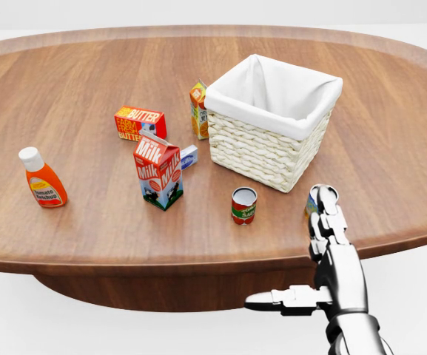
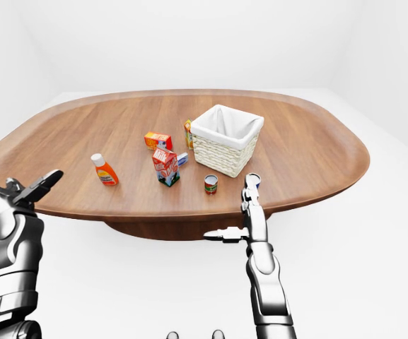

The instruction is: Pick up the alphabet soup, and put it in the basket.

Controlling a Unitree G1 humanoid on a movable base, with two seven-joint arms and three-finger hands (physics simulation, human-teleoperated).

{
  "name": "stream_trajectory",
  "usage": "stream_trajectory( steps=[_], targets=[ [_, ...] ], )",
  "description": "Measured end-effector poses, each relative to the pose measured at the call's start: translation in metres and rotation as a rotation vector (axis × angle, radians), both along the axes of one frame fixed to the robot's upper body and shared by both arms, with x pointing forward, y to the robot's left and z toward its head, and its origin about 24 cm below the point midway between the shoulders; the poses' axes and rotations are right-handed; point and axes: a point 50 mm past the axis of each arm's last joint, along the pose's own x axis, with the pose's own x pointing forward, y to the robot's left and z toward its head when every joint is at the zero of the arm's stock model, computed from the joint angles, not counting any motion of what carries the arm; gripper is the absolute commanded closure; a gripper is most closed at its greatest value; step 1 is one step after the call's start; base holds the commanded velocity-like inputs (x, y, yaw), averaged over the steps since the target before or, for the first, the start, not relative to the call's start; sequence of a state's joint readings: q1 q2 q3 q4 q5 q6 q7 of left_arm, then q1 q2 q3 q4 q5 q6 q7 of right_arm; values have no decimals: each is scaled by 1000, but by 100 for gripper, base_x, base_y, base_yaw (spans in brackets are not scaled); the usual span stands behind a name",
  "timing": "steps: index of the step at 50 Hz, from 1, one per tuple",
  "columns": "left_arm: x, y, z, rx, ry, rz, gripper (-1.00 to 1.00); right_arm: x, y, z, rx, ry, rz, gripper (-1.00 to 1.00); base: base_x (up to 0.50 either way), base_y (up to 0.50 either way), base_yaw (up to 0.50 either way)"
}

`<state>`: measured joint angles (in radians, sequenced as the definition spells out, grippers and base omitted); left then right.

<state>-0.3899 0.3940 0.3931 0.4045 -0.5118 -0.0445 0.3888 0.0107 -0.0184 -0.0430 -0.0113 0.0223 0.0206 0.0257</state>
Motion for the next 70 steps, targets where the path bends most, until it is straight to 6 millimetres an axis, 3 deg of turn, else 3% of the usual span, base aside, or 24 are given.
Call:
stream_trajectory(
  steps=[45, 70],
  targets=[
    [-1, 1, 2, 3, -14, -23, -100, 0, 2, 1, -1, -3, 10, -100, 0, 0, 0],
    [0, -2, 0, 6, -15, -35, -100, 1, 1, 1, -14, -8, 19, -100, 0, -39, 0]
  ],
)
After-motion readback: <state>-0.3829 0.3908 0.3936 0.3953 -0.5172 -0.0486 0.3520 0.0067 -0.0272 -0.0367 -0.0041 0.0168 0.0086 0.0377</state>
